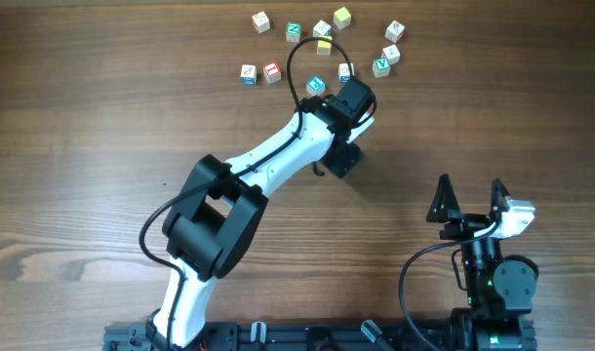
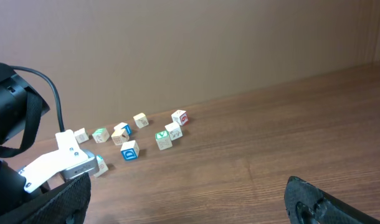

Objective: Form a tower
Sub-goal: 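Lower the yellow W block onto the red block and open the left gripper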

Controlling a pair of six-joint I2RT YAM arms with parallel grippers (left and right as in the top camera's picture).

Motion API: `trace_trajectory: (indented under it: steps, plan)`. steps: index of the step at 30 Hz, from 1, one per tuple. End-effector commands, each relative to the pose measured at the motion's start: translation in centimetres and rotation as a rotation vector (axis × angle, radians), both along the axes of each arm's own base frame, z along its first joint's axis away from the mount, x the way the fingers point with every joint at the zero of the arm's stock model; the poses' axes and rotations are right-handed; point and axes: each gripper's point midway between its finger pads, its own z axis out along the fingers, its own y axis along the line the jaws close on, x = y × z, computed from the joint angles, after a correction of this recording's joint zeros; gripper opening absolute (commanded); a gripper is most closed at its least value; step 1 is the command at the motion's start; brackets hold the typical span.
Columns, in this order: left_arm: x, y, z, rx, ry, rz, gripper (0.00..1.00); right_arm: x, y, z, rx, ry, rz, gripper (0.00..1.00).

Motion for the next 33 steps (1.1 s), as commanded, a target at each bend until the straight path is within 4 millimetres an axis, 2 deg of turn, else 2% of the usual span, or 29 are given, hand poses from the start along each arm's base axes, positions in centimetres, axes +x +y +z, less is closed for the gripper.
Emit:
trace_trajectory:
  steps: [1,4,6,8,17,20,26,30,32,33]
  plan:
    - [0.1,0.2,0.2,-0.006,0.0,-0.007,0.55,0.0,-0.2,0.1,-0.007,-0.008,-0.011,1.0]
    - [0.0,0.3,0.2,-0.004,0.003,-0.008,0.45,0.0,-0.2,0.1,-0.007,-0.008,-0.011,1.0]
    - [-0.1,0.4,0.2,0.001,0.008,-0.008,0.43,0.0,-0.2,0.1,-0.007,-0.007,-0.011,1.0]
    - [-0.1,0.4,0.2,0.001,0.009,-0.008,0.32,0.0,-0.2,0.1,-0.007,-0.008,-0.011,1.0]
    - [0.0,0.2,0.2,-0.008,0.002,-0.005,0.18,0.0,-0.2,0.1,-0.007,-0.008,-0.011,1.0]
    - [0.7,-0.5,0.5,-0.056,-0.017,0.073,0.13,0.0,-0.2,0.1,-0.007,-0.008,-0.011,1.0]
    - [2.4,-2.1,1.3,-0.178,-0.049,0.262,0.18,0.0,-0.2,0.1,-0.007,-0.008,-0.011,1.0]
    - [2.2,-1.9,1.3,-0.159,-0.049,0.215,0.19,0.0,-0.2,0.1,-0.007,-0.008,-0.011,1.0]
    - [2.2,-1.6,2.0,-0.139,-0.062,0.185,0.19,0.0,-0.2,0.1,-0.007,-0.007,-0.011,1.0]
    - [2.4,-1.0,3.0,-0.115,-0.089,0.195,0.19,0.0,-0.2,0.1,-0.007,-0.007,-0.011,1.0]
